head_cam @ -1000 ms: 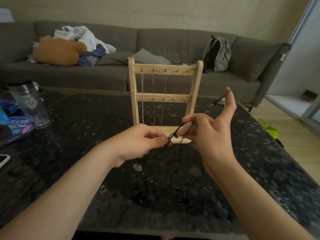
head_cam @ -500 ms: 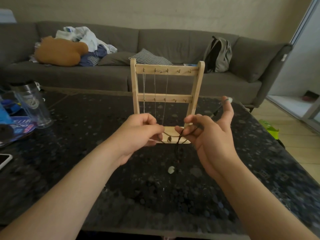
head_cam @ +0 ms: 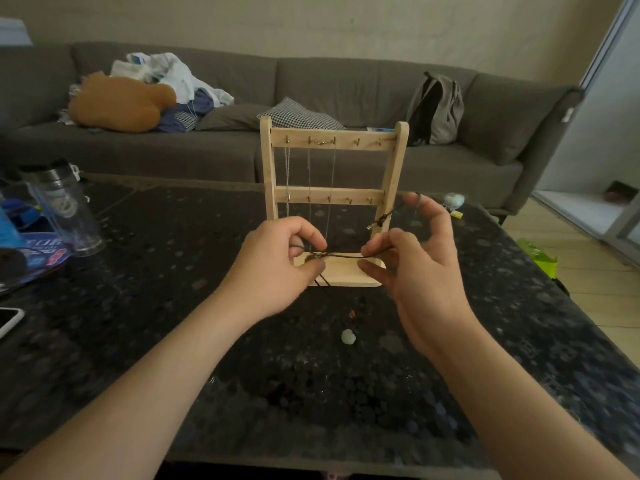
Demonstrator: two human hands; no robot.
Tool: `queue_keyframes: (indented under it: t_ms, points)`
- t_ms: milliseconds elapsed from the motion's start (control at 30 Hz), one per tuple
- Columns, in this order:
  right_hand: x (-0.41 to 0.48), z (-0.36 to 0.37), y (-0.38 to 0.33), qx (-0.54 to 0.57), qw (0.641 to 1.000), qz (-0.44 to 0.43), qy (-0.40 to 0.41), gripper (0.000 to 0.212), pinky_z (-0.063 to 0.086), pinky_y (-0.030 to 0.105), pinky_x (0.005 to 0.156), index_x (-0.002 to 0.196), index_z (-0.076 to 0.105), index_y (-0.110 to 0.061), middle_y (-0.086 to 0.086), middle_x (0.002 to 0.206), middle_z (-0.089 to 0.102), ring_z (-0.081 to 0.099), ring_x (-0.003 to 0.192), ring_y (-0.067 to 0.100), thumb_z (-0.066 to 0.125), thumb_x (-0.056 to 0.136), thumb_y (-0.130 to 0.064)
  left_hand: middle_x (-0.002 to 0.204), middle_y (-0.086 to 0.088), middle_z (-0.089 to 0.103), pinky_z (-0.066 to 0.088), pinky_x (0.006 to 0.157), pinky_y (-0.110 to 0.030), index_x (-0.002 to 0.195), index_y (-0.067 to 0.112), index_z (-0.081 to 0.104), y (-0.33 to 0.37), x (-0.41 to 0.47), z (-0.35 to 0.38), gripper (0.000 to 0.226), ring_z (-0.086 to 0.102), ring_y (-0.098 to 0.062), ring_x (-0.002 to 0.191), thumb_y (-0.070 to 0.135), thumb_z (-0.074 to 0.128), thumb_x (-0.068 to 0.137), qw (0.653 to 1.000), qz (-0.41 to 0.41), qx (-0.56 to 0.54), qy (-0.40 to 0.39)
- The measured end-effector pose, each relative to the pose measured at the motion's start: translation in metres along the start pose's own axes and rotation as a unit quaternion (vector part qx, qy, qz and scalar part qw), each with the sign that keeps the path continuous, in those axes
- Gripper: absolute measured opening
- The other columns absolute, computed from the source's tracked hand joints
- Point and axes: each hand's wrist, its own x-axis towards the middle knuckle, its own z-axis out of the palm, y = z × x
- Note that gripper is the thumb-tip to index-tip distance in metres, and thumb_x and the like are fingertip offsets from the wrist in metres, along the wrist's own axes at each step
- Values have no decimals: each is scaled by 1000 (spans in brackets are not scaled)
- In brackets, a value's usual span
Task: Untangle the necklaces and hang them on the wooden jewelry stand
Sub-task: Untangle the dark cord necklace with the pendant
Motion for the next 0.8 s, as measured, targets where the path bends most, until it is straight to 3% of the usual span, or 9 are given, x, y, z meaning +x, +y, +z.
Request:
queue_keyframes:
  t_ms: [67,167,300,367,433,567,633,700,800]
  points:
    - [-2,2,2,-4,1000,-9,10,52,65,44,88,140,46,-40,2,81,76,75,87,20,52,106,-2,68,11,59,44,75,-11,109,32,72,-2,1,4,20,60,13,68,19,80,96,999,16,40,25]
    - [-4,5,6,21,999,22,36,53,64,33,69,143,41,-36,5,81,79,80,84,23,51,105,0,62,11,60,52,83,-21,108,34,72,-5,1,7,15,64,2,66,25,78,98,995,38,78,55]
    - [-3,7,7,77,994,66,46,47,52,29,52,138,47,-36,3,81,79,76,71,18,52,105,-2,68,19,55,44,62,-18,112,35,76,0,-3,10,14,59,-2,63,39,76,98,986,57,148,52]
    - [-2,8,6,95,992,71,47,46,49,29,51,136,50,-37,3,82,78,71,65,16,53,105,-4,78,20,62,53,69,-22,121,35,77,1,-4,12,25,62,-3,72,45,74,99,981,59,181,27]
    - [-2,9,6,81,993,65,51,48,48,29,52,137,52,-39,2,81,77,66,61,14,54,104,-4,96,14,73,61,86,-30,140,36,68,0,-3,13,41,68,-6,87,44,72,101,980,55,191,9]
    - [-3,8,5,31,996,54,64,53,42,26,48,139,51,-43,0,78,74,56,54,9,55,103,-5,87,12,71,50,90,-22,160,35,45,-6,-1,13,70,68,-2,78,24,76,98,990,35,137,-4]
    - [-3,7,5,15,996,56,72,52,39,24,44,139,51,-43,2,80,73,50,50,8,54,104,-5,104,13,66,51,95,-26,161,33,44,-8,0,12,75,69,-6,94,22,78,95,992,33,122,6]
    - [-3,7,5,-10,995,55,83,51,41,25,47,140,51,-44,2,83,74,50,53,8,53,105,-7,132,8,50,53,103,-33,163,32,40,-6,1,11,84,64,-15,117,26,83,91,990,25,135,4]
    - [-3,7,6,-69,992,40,94,47,50,36,77,141,49,-47,-3,79,78,62,73,6,50,109,-12,160,6,36,58,101,-36,170,30,26,-3,4,9,105,72,-12,100,25,88,86,992,-28,111,-57]
